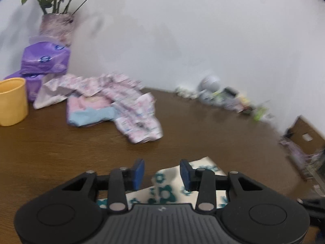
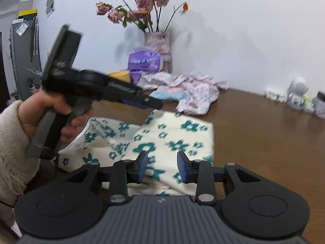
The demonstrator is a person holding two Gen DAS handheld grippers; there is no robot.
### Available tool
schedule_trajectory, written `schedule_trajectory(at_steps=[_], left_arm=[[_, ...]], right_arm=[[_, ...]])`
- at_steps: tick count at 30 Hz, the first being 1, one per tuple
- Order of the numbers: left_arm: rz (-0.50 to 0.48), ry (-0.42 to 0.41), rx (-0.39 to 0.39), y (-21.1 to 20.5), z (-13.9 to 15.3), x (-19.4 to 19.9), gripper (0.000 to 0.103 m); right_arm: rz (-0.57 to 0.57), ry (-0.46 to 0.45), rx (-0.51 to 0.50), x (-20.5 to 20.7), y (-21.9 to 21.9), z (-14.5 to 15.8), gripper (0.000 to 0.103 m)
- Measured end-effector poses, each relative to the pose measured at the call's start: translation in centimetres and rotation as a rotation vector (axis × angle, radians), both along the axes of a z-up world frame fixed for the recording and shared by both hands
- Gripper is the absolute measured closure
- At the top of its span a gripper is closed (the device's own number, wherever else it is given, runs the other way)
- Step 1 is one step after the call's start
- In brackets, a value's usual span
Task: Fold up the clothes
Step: 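Press the doubled bundle with the left gripper while the right gripper holds its edge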
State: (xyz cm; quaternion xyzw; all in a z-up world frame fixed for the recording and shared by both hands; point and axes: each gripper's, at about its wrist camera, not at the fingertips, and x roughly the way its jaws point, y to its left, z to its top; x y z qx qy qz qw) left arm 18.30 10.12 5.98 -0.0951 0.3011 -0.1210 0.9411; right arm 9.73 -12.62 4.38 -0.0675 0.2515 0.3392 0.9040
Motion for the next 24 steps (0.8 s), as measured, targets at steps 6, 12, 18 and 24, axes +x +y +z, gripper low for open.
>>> schedule_trajectory(at_steps=[6,12,18,24], left_arm=[[0.060,0.097,0.015,-0.5,-2.2,1.2,0.075],[0.099,0.000,0.013,-0.2,0.1,-3.2,0.053],[-0.104,-0.050,0.087,-5.2,0.0,-11.4,0.048],[-0.092,-0.070,0.313,-10.4,-2.0,-13.3,0.053]], right_arm=[[0.022,-0.029,-0.024,-0.6,0.7,-1.3,0.071],[-0.031,-0.076,0.052,-1.2,-4.6,0.1,0.065],[-0.030,0.032,-0.024,-0.2,-7.4,-2.6,0.065],[0.002,0.039,-0.065,0.4,-5.8,-3.4,0.065]])
